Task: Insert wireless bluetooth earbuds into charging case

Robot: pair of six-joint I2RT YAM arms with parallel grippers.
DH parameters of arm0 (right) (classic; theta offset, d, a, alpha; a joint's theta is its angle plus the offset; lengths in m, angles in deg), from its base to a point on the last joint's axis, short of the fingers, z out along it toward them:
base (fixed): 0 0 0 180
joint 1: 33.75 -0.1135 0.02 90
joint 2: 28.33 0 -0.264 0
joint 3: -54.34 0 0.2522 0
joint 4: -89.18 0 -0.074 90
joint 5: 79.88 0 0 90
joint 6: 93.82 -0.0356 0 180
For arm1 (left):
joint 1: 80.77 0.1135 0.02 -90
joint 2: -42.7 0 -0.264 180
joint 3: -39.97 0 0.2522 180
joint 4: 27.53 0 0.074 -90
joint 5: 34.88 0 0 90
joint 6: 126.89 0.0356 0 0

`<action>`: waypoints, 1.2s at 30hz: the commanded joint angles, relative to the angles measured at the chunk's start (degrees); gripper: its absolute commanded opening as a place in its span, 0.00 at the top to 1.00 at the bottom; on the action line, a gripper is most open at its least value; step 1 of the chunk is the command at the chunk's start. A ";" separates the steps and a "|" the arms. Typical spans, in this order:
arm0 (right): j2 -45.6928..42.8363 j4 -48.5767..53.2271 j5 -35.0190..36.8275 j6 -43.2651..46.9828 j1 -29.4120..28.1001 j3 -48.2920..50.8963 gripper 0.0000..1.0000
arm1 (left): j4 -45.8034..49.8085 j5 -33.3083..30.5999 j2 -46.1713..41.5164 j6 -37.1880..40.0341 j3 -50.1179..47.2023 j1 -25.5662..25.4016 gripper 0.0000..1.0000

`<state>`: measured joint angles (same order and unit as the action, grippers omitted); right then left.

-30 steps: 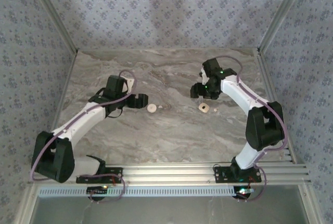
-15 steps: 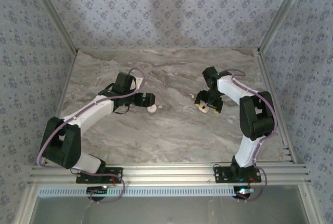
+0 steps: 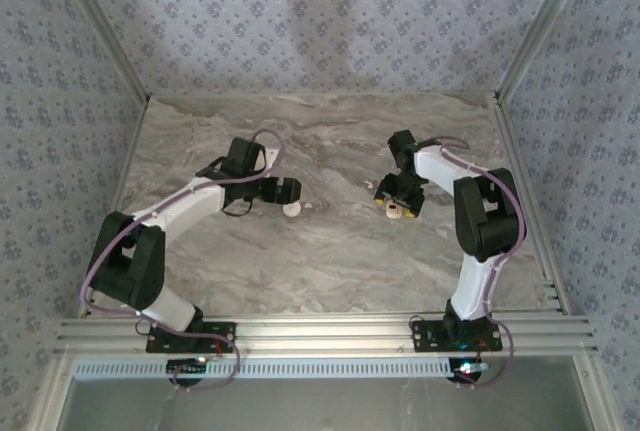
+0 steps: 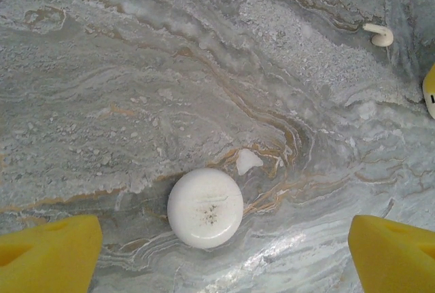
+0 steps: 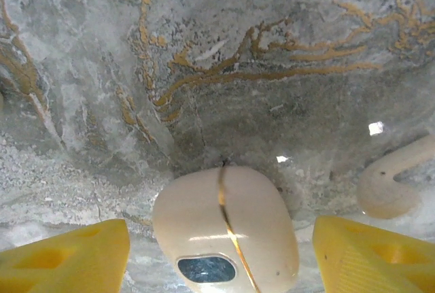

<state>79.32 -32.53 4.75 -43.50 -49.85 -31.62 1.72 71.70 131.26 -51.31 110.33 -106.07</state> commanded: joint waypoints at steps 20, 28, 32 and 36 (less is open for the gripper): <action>2.70 1.09 -0.64 1.44 -2.66 -2.02 0.51 | -1.01 3.67 0.33 0.37 2.01 0.73 0.08; -5.53 -4.71 -0.28 3.12 -5.19 2.48 0.54 | 2.89 6.72 -1.97 -3.59 3.69 2.76 0.12; -12.97 -9.67 1.34 9.84 -8.01 7.38 0.54 | 7.95 7.55 -4.11 -3.14 5.98 3.14 0.15; -20.45 -16.34 1.53 14.71 -10.49 11.99 0.54 | 12.41 9.59 -6.90 -1.84 8.12 3.74 0.20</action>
<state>63.33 -43.13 5.36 -34.14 -59.05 -22.11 8.91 78.32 127.52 -53.86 115.60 -102.88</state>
